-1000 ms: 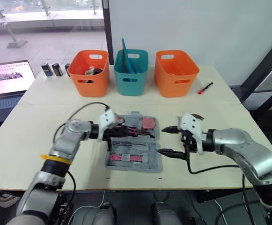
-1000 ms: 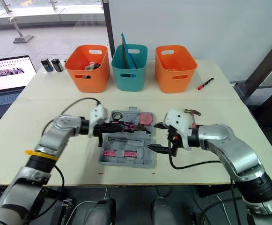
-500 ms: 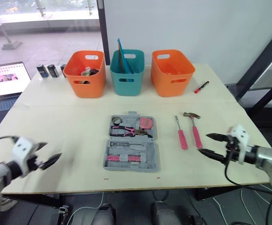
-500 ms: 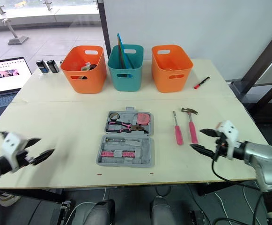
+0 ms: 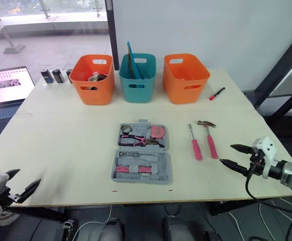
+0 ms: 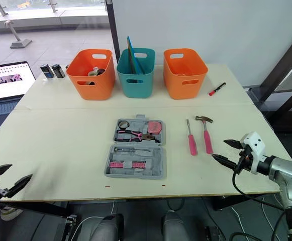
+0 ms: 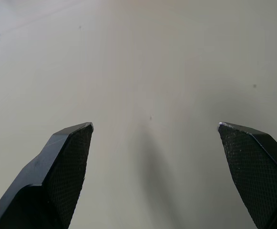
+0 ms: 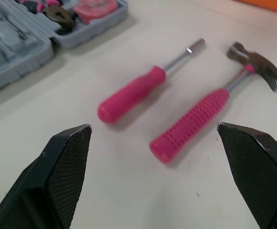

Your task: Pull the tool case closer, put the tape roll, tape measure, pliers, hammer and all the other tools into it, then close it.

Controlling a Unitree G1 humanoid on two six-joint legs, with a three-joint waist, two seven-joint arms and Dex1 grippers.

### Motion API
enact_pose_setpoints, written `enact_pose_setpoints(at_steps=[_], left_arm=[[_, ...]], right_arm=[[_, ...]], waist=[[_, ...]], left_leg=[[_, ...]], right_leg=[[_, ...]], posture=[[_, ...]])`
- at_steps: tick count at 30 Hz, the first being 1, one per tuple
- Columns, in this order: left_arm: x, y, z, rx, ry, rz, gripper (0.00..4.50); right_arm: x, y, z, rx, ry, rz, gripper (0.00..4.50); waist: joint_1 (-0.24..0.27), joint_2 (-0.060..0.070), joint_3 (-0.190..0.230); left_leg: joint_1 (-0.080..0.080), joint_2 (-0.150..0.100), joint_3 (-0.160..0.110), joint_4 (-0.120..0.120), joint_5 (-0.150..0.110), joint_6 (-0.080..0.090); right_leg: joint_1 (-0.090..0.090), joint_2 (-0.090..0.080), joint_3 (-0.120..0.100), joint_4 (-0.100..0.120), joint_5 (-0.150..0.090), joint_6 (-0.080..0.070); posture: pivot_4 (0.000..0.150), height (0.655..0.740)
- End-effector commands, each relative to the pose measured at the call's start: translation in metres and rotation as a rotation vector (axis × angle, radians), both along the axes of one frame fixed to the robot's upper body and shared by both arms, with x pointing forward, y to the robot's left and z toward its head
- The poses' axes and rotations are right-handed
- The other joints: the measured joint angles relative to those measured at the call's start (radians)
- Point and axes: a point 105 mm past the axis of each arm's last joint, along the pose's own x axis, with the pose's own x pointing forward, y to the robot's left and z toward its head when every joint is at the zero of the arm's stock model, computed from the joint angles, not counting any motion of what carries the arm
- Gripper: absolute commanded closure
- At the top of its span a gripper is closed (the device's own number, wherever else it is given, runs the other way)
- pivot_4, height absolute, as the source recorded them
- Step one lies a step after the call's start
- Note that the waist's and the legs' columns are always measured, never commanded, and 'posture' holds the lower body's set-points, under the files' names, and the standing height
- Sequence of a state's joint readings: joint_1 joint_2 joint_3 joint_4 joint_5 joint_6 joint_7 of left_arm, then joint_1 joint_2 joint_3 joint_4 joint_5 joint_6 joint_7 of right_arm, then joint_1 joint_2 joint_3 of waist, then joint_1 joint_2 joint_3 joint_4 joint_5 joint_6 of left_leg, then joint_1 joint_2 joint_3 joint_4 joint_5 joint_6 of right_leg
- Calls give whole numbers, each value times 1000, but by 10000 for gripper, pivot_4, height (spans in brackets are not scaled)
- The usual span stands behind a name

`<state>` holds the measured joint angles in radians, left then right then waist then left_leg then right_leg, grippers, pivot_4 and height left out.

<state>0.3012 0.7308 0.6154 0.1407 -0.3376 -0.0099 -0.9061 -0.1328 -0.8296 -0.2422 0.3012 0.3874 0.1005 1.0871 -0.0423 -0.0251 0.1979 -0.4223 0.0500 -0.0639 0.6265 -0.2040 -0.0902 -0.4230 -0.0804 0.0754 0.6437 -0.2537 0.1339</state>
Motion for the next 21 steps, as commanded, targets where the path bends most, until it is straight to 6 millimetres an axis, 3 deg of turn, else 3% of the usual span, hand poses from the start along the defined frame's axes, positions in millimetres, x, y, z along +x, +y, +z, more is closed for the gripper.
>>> enact_pose_setpoints(at_steps=[1, 4, 6, 9, 13, 18, 21], left_arm=[[18, -21, 28, 57, -63, -132, 1140], [41, -71, 53, -14, -27, -374, 1140], [48, -88, 63, -40, -15, -446, 1140], [66, -138, 88, -64, -11, -650, 1140], [75, -186, 115, -92, -17, -831, 1140], [83, -202, 131, -73, -24, -900, 1140], [86, -199, 133, -54, -25, -893, 1140]], right_arm=[[4, 13, 18, -16, -63, 29, 0], [-3, 24, 24, 9, -76, 2, 0], [-7, 26, 25, 15, -80, -25, 0], [-22, 24, 16, 27, -86, -145, 0], [-46, 13, -4, 10, -31, -283, 0], [-62, 10, -9, 16, -10, -356, 0], [-53, 10, -8, 5, -26, -392, 0]], waist=[[0, 0, 0], [8, 0, 0], [8, 0, 0], [11, 0, 0], [18, 0, 0], [-5, 0, 0], [-15, 0, 0]], left_leg=[[0, 0, 0, 0, 0, 0], [-1, 0, 0, 0, 0, 0], [-2, 0, 0, 0, 0, 0], [-2, 0, 0, 0, 0, 0], [-2, 0, 0, 0, 0, 0], [-1, 0, 0, 0, 0, 0], [0, 0, 0, 0, 0, 0]], right_leg=[[0, 0, 0, 0, 0, 0], [0, 0, 0, 0, 0, 0], [0, 0, 0, 0, 0, 0], [0, 0, 0, -1, 0, 0], [0, 1, 0, 0, 0, 1], [0, 1, 1, 1, 0, 1], [0, 1, 1, 1, 0, 1]], posture=[[1500, 7344], [1500, 7344], [1500, 7344], [1500, 7344], [1500, 7344], [1500, 7344], [1500, 7344]])
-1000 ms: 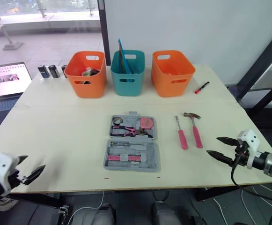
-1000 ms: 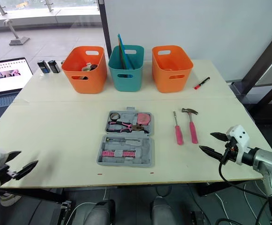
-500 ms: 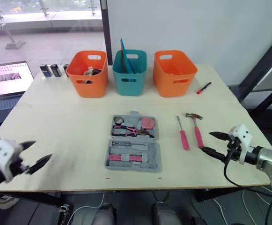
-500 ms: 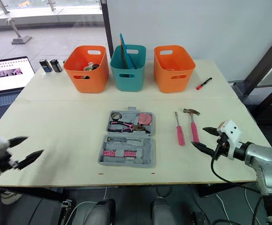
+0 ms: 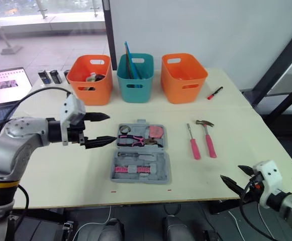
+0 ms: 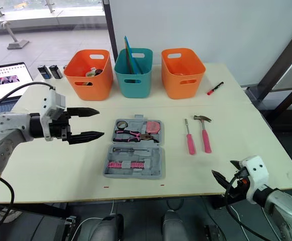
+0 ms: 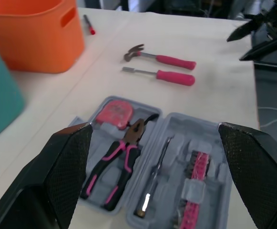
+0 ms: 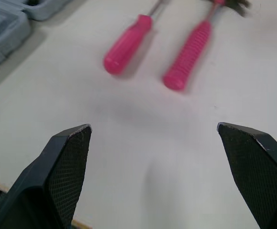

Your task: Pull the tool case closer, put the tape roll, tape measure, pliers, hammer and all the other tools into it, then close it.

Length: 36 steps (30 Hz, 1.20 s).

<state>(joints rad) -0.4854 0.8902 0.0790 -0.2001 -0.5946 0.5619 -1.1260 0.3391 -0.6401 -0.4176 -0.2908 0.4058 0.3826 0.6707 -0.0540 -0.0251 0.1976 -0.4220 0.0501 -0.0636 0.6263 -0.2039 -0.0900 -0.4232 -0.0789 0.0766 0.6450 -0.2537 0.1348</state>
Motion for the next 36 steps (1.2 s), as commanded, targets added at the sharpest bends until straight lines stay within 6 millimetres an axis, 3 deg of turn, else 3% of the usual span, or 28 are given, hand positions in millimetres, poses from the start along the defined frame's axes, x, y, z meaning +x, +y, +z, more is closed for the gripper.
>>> enact_pose_setpoints(at_steps=[1, 6, 15, 21, 26, 29, 35, 36], left_arm=[[2, 4, 6, 24, -27, 14, 1140], [-2, 10, 4, 3, -40, 87, 1140], [-26, 26, -10, -8, -54, 263, 1140], [-39, 32, -10, -22, -72, 350, 1140], [-45, 33, -11, -35, -75, 394, 1140], [-46, 33, -12, -44, -81, 416, 0], [-41, 27, -15, -48, -77, 406, 0], [-39, 26, -15, -51, -76, 401, 0]], right_arm=[[16, 0, 16, -28, -76, -44, 0], [67, 0, 13, -96, -57, -155, 0], [158, 17, 19, -82, -15, -147, 0], [187, 10, 7, 13, 41, -262, 0], [200, 24, 4, 51, 44, -262, 0], [204, 31, -1, 56, 61, -263, 8734], [206, 37, -9, 25, 93, -254, 39073], [206, 37, -8, 18, 89, -251, 41326]], waist=[[-6, 0, 0], [-16, 0, 0], [-14, 1, 1], [-13, 1, 1], [-21, 1, 1], [-22, 1, 1], [-21, 1, 1], [-20, 1, 1]], left_leg=[[0, 0, 0, 0, 0, 0], [-1, 0, 0, 0, 0, 0], [-2, 0, 0, 0, 0, 0], [-2, 0, -1, 0, 0, 0], [-2, 0, -1, 0, 0, 0], [-1, 0, -1, 0, 0, 0], [-1, 0, -1, 0, 0, 0], [-1, 0, -1, 0, 0, 0]], right_leg=[[0, 0, 0, 0, 0, 0], [0, 0, 0, 0, 0, 0], [0, 0, 1, 0, 0, 0], [0, 0, 1, 0, 0, 0], [0, 0, 1, 0, 0, 0], [0, 1, 1, 1, 0, 0], [0, 1, 1, 1, 0, 0], [0, 1, 1, 1, 0, 0]], posture=[[1500, 7344], [1500, 7344], [1500, 7344], [1500, 7344], [1500, 7344], [1500, 7344], [1500, 7344], [1500, 7344]])
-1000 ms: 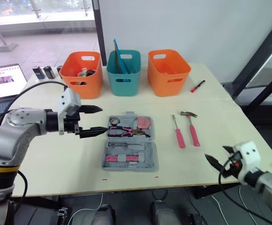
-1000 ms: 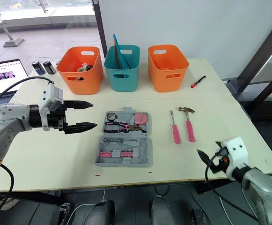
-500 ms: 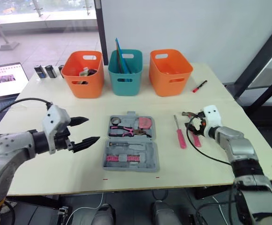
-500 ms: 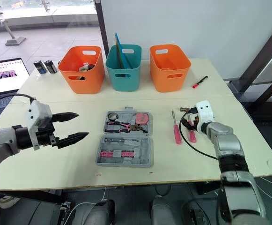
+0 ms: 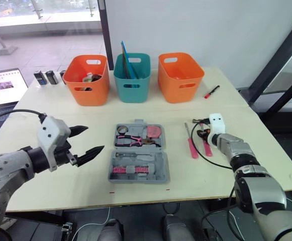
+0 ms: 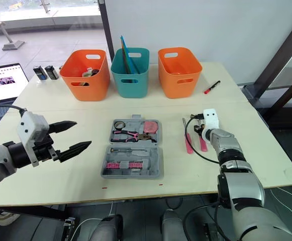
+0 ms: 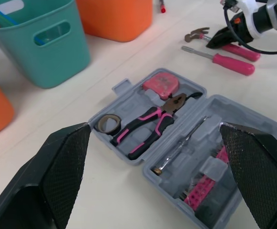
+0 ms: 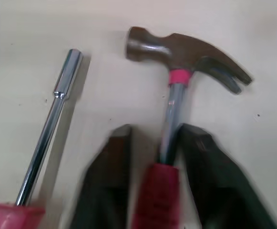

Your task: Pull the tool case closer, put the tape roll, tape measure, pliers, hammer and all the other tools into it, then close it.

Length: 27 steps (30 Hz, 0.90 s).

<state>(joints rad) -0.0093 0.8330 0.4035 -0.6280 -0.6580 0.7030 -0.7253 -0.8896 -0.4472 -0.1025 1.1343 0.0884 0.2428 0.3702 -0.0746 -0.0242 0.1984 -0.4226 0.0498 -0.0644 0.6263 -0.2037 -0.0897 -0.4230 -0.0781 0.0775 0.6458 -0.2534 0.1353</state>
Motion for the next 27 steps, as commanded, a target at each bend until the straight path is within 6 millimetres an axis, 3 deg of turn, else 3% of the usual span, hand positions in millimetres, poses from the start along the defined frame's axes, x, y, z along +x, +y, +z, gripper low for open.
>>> enact_pose_setpoints(at_steps=[1, 8, 15, 21, 27], left_arm=[[3, -6, 6, -1, -39, -17, 0], [13, -13, 2, -9, -25, -66, 0], [21, -21, -1, -12, -18, -117, 0], [25, -26, -7, -14, -2, -165, 0], [28, -31, -9, -13, 5, -191, 0]], right_arm=[[4, 1, 7, -26, -24, 19, 41311], [3, -10, 50, -1, -145, 81, 41315], [-28, -11, 66, -27, -157, 140, 41321], [-85, 29, 51, 24, -73, 325, 41352], [-123, 57, 42, 51, -67, 415, 41368]], waist=[[1, 0, 0], [5, 1, 1], [6, 1, 1], [6, 1, 1], [9, 1, 1]], left_leg=[[0, 0, 0, 0, 0, 0], [0, 0, 0, -1, 0, 0], [0, 0, -1, -1, 0, 0], [0, 0, 0, -1, 0, 0], [-1, 0, 0, 0, 0, 0]], right_leg=[[0, 0, 0, 0, 0, 0], [0, 0, 0, 0, 0, 1], [0, 0, 0, 0, 1, 3], [-1, 0, 0, 0, 0, 1], [-1, 0, 0, 0, -1, 0]], posture=[[1500, 7344], [1500, 7344], [1500, 7344], [1500, 7344], [1500, 7344]])
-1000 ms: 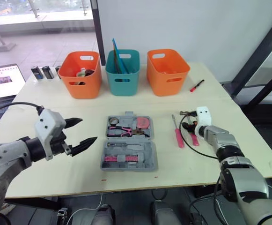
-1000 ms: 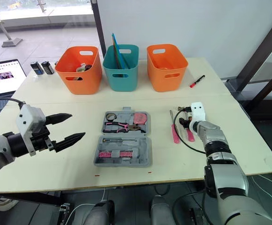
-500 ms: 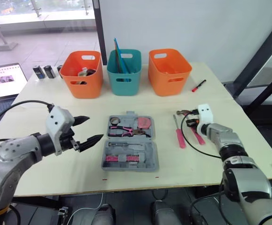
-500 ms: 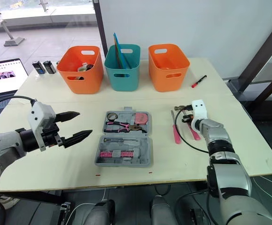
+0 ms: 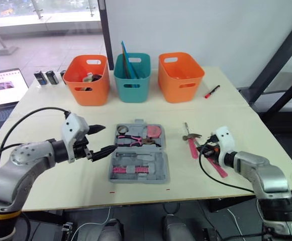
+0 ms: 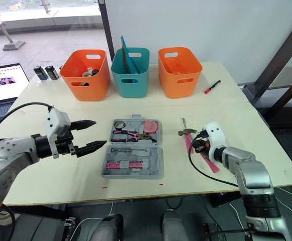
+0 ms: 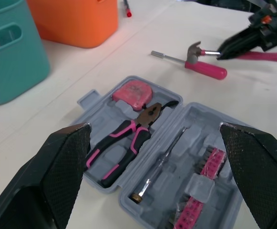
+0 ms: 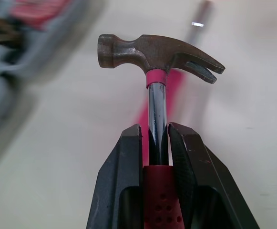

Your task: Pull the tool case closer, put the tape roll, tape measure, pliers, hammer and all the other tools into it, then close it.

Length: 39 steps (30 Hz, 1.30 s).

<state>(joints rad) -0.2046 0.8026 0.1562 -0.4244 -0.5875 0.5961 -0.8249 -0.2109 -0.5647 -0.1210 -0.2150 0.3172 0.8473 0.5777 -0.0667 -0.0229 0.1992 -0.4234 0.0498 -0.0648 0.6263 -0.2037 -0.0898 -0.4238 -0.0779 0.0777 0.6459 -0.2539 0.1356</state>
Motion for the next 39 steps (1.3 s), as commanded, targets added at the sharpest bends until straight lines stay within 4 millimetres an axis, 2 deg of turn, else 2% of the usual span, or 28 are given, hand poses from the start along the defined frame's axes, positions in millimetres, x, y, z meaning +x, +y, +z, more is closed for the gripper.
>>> enact_pose_setpoints(at_steps=[1, 7, 13, 17, 18, 19, 24, 25, 30, 34, 37, 39], left_arm=[[0, -3, 5, 6, -35, -22, 0], [1, -3, 5, 11, -34, -25, 0], [1, -3, 5, 19, -38, -25, 0], [1, -3, 5, 20, -38, -23, 0], [0, -3, 5, 20, -38, -22, 0], [0, -3, 5, 21, -37, -21, 0], [-1, 1, 4, 26, -35, -7, 0], [-1, 2, 3, 27, -36, -3, 0], [-3, 2, 4, 18, -46, 10, 0], [-12, 1, 3, -8, -45, 6, 0], [-21, 2, 0, -5, -41, -1, 0], [-30, 0, -6, 4, -10, -30, 0]], right_arm=[[-13, 16, 13, 5, -66, 61, 41371], [-35, 27, -14, -58, -5, 126, 41373], [-31, 19, -35, -120, 10, 104, 41375], [-26, 16, -42, -130, 10, 99, 41396], [-26, 16, -42, -131, 9, 109, 30852], [-27, 17, -42, -131, 11, 118, 27490], [-31, 26, -18, -98, -5, 230, 2336], [-31, 27, -12, -103, -10, 261, 482], [-34, 35, 26, -141, -26, 471, 482], [-22, 41, 59, -401, -247, 700, 482], [-20, 40, 59, -633, -297, 950, 482], [-19, 36, 52, -737, -198, 1126, 482]], waist=[[1, 0, 0], [6, 0, 0], [6, 0, 0], [6, -1, 0], [6, -1, 0], [7, -1, 0], [11, -1, 0], [11, -1, 0], [15, -1, 0], [19, -1, 0], [19, -1, 0], [19, -1, 0]], left_leg=[[0, 0, 0, 0, 0, 0], [-1, 0, 0, 0, 0, 0], [-1, 0, 0, 0, 0, 0], [-1, 0, 0, 0, 0, 0], [-1, 0, 0, 0, 0, 0], [-1, 0, 0, 1, 0, 0], [-1, 0, 0, 0, 0, 0], [-1, 0, 0, 1, 0, 0], [-1, 0, 0, 1, 0, 0], [-1, 0, 1, 1, 0, 0], [0, 0, 2, 0, 0, 0], [0, 0, 2, 0, 0, 0]], right_leg=[[0, 0, 0, 0, 0, 0], [0, 0, 0, -1, 0, 0], [0, 0, 0, -1, 0, 0], [0, 0, 0, -1, 0, 0], [0, 0, 0, -1, 0, 0], [0, 0, 0, -1, 0, 0], [0, 0, 0, -1, 0, 0], [0, 0, 0, -1, 0, 0], [0, 0, 0, -1, 0, 0], [-1, 0, 0, -1, 0, 0], [-1, -1, 0, -1, 0, 0], [-1, -1, 0, -2, 0, 0]], posture=[[1500, 7344], [1500, 7344], [1500, 7344], [1500, 7344], [1500, 7344], [1500, 7344], [1500, 7344], [1500, 7344], [1500, 7344], [1500, 7344], [1500, 7344], [1500, 7344]])
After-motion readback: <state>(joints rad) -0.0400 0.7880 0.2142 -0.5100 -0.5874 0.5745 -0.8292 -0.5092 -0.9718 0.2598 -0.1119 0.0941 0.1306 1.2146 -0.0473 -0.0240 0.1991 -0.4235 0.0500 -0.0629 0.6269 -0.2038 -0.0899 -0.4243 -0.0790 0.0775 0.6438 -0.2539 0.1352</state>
